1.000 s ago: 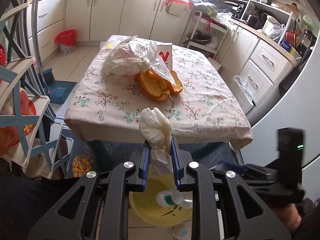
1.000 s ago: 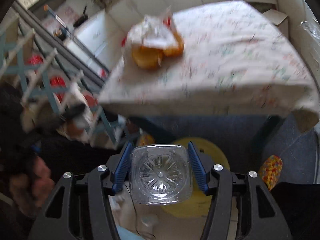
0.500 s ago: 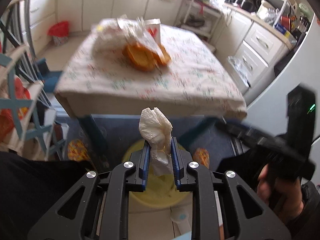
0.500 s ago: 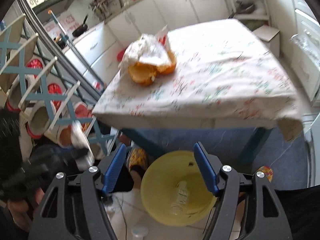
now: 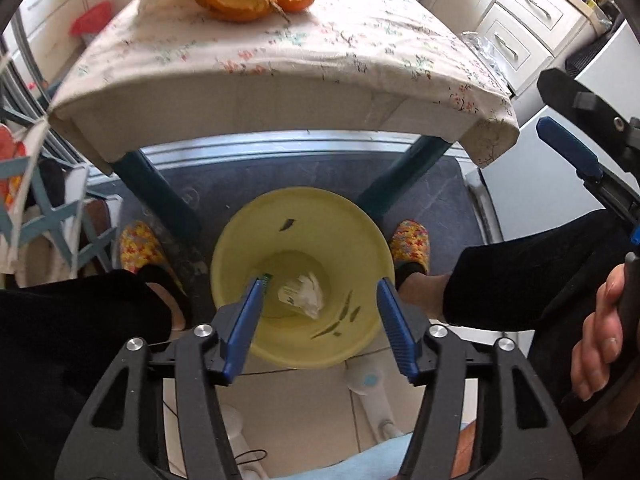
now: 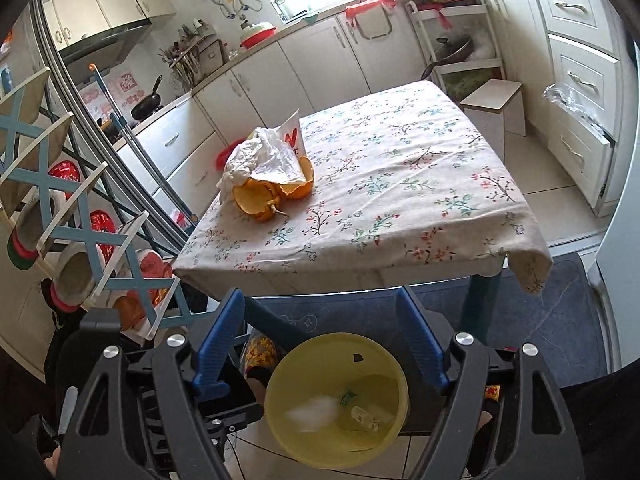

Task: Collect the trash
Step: 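Carry the tissue to the bucket with the left tool while the right tool carries the clear bottle there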

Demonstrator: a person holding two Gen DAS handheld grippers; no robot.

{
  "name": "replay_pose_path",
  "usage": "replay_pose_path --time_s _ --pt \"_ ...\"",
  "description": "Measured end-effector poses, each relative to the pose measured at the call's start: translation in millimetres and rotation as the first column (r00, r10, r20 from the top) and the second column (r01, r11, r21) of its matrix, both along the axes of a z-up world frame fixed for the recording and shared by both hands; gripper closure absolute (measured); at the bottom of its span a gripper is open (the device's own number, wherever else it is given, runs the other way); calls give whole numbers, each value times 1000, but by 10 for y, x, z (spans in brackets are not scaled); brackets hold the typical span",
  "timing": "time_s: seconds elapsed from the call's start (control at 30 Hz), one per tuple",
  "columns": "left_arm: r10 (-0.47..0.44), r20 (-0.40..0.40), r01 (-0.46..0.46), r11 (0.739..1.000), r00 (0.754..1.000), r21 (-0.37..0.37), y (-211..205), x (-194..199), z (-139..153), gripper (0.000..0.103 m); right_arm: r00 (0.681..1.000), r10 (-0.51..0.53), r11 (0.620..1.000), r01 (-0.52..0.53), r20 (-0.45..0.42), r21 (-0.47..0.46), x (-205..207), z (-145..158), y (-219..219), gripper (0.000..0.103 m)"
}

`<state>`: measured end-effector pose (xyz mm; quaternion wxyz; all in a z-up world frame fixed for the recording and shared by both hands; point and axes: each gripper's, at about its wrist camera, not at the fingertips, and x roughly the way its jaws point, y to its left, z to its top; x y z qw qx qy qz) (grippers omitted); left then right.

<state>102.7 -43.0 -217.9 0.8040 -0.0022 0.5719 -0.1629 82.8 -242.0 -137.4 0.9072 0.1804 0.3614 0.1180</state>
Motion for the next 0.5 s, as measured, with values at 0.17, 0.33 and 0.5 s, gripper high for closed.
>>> replay_pose_path --time_s 0.17,0.33,0.5 --pt "15 110 -22 998 994 66 16 -105 180 39 1000 -1 1000 2 15 -14 -73 15 0 26" --pt "44 210 -65 994 977 90 91 -169 356 29 1000 -9 999 10 29 -37 -87 28 14 24" --pt "124 271 -145 988 955 59 267 -160 511 28 999 -14 999 16 32 -44 -90 32 24 23"
